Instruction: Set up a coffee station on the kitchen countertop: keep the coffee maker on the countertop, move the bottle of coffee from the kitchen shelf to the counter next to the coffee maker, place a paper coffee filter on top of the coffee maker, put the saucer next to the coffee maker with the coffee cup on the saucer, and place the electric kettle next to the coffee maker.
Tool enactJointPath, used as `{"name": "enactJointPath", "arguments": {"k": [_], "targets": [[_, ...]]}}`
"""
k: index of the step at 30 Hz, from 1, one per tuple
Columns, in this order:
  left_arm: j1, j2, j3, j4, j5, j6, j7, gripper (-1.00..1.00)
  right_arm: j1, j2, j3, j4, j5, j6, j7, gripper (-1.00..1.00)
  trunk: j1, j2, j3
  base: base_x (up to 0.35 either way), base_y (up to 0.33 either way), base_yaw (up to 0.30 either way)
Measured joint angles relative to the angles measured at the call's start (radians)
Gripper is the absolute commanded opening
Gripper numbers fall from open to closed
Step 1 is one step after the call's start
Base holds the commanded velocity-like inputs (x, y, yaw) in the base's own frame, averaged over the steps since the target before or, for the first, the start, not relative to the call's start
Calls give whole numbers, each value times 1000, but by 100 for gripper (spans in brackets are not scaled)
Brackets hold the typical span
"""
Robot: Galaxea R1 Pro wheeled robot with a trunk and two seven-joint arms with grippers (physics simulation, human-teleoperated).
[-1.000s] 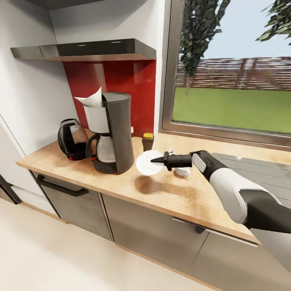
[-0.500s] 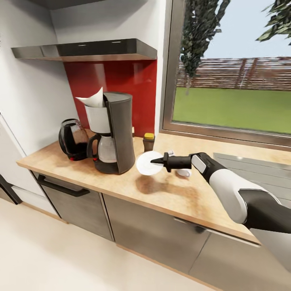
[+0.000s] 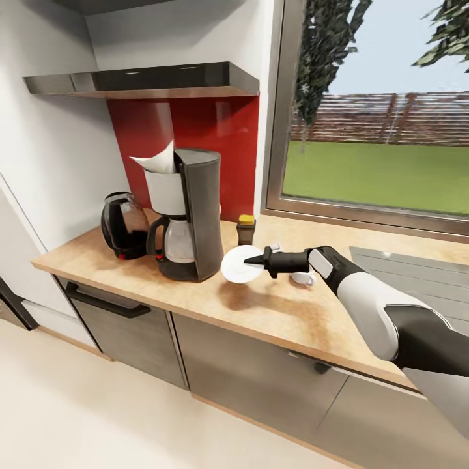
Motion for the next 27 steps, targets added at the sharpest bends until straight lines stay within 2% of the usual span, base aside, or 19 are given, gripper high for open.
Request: {"name": "enactJointPath", "arguments": {"k": [14,19,27], "targets": [[0,0,0,0,0,0,0,100,0,-1,1,7,-7,0,-11,-100,0,0,0,0,46,0],[0,0,0,0,0,0,-1,100,0,-1,1,25,-7,-1,-58,-100,0,0,-4,0,0,0],[0,0,0,0,0,-1,-1,100,0,-1,0,28,-8,-1,-69,-100,0,0,-14,0,0,0]]}}
